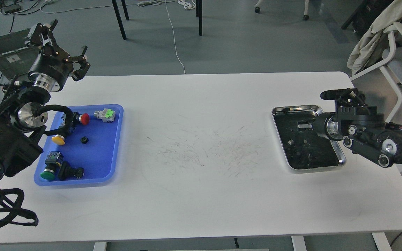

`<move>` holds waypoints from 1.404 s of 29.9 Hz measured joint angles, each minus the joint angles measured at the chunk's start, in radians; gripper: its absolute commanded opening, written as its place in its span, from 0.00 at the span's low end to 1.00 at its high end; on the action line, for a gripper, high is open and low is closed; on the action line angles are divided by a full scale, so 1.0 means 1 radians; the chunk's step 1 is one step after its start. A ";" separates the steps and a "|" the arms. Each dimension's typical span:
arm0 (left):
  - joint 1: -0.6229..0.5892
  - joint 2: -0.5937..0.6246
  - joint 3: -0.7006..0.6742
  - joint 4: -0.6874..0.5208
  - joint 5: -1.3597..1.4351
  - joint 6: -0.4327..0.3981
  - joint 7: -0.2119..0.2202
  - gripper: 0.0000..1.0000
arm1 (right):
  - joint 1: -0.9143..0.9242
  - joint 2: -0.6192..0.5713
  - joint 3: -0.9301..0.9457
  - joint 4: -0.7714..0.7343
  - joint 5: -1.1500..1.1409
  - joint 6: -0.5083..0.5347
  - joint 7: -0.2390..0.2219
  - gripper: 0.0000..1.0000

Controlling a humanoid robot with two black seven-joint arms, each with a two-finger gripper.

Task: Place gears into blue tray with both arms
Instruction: 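Carry the second black part with the right gripper to mid-table and release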

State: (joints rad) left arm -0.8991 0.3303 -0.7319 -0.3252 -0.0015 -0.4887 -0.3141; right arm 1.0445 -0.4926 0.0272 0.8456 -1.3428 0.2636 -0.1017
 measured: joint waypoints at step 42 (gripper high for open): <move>-0.014 -0.007 0.000 -0.003 0.000 0.000 -0.010 0.98 | -0.103 0.493 0.092 0.078 0.352 -0.152 0.011 0.06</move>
State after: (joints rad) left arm -0.9126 0.3237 -0.7317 -0.3282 -0.0015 -0.4887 -0.3241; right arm 0.9419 0.0002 0.1190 0.9235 -0.9906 0.1119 -0.0904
